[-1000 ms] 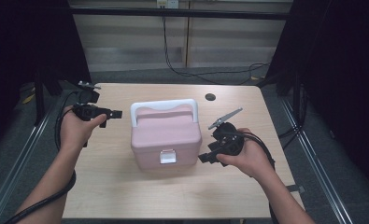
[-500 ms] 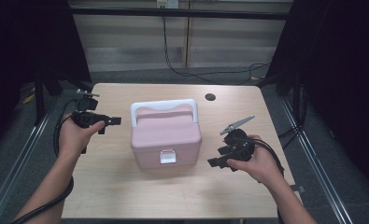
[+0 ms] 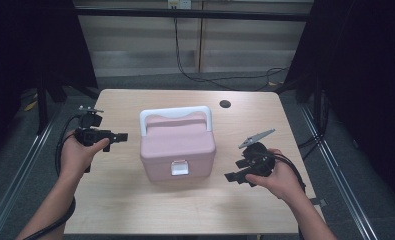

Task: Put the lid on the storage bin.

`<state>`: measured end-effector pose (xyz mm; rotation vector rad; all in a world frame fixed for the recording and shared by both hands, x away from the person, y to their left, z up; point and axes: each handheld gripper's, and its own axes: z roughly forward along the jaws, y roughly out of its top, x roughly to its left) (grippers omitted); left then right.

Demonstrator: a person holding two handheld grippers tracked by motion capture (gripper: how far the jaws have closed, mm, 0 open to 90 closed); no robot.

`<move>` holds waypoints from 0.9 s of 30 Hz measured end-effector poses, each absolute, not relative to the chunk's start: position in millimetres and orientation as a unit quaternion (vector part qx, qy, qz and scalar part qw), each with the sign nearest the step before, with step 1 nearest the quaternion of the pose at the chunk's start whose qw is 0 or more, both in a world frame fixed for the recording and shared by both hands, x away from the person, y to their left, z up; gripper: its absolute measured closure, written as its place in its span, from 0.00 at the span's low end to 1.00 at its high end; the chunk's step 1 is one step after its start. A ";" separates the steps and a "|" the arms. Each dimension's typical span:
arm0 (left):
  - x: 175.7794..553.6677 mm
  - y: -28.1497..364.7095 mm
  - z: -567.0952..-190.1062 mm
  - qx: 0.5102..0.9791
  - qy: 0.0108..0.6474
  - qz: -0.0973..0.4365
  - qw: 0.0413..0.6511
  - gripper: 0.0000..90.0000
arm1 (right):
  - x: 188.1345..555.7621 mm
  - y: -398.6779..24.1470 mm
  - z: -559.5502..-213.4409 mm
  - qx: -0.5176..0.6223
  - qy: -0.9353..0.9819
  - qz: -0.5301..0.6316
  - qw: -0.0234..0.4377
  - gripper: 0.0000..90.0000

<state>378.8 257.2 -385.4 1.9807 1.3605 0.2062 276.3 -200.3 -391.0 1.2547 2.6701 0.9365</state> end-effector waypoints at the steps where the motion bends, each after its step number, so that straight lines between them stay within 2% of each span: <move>1: 377.9 257.7 -386.5 0.767 0.527 0.079 0.358 0.29 | 276.1 -201.7 -391.8 0.406 0.862 0.303 0.023 0.37; 27: 351.2 273.8 -437.1 0.773 0.516 0.060 0.364 0.28 | 261.0 -244.9 -433.6 0.439 0.843 0.308 0.035 0.34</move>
